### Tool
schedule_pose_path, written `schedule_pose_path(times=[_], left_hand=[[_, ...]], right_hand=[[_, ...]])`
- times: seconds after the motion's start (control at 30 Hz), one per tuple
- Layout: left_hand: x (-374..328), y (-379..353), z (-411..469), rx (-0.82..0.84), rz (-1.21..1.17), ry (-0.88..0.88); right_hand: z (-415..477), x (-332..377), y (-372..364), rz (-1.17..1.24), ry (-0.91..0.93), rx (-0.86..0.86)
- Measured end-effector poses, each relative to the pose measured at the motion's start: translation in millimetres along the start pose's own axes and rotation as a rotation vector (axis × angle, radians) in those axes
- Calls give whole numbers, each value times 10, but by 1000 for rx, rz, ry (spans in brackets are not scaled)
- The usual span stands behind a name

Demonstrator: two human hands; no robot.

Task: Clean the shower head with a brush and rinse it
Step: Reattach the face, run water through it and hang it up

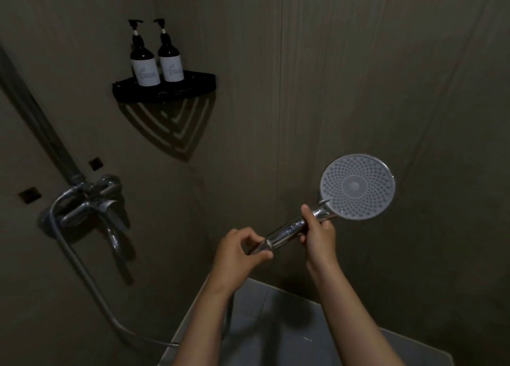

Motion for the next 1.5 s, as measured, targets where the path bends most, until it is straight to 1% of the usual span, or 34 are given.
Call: schedule_pose_path(times=[0.03, 0.13, 0.2, 0.27, 0.37, 0.47, 0.53, 0.57, 0.63, 0.73, 0.77, 0.8, 0.87, 1.0, 1.07, 1.13, 1.2, 1.27, 1.4, 1.43, 1.5], left_hand=[[10, -11, 6, 51, -31, 11], [20, -132, 16, 308, -266, 109], [-20, -162, -6, 427, -339, 167], [-29, -160, -25, 526, -364, 185], [36, -182, -64, 652, -495, 212], [64, -217, -82, 714, -538, 232], [27, -207, -73, 706, -438, 165], [21, -196, -53, 669, -349, 119], [19, -172, -8, 525, -139, 60], [-39, -126, -13, 204, 194, -21], [-74, -113, -30, 135, 246, -56], [-98, -101, -41, 108, 245, -71], [-69, -96, -10, 166, 81, -43], [-62, -86, 8, 398, -398, 110], [-49, -58, -8, 494, -456, 122], [-65, -60, -55, 604, -444, 135], [-82, -82, -77, 674, -441, 143], [-103, -91, -74, 664, -420, 120], [-104, -110, -32, 533, -289, 43], [-99, -125, -26, 484, -239, 31], [-100, -125, -16, 335, -133, 8]], right_hand=[[5, 5, 7, -16, 6, 6], [24, 10, 16, -49, 8, 57], [26, 11, -4, -56, 8, 117], [30, 28, -15, -56, 25, 170], [34, 47, -27, -55, 25, 210], [47, 40, -28, -48, 24, 223], [42, 39, -31, -66, 14, 218], [39, 41, -34, -72, 11, 202], [34, 64, -43, -89, 25, 147], [11, 115, -56, -112, 36, 84], [3, 127, -58, -110, 30, 81], [-7, 141, -59, -104, 25, 83], [-13, 151, -46, -94, 18, 90], [-13, 151, -42, -76, 31, 147], [4, 150, -49, -39, 39, 176], [26, 133, -49, -12, 28, 192], [39, 114, -52, 11, 16, 202], [41, 109, -50, 10, 13, 205], [6, 145, -56, -58, 37, 162], [4, 148, -54, -86, 42, 137], [1, 165, -45, -121, 52, 79]])
Point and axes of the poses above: each hand's wrist, its own z-axis towards the middle knuckle, its own y-axis out of the back of the hand, x = y × z, the point moved 4 cm from there along z, towards the middle knuckle, and after that the axes turned 9 degrees about x, right-handed, at the moved point
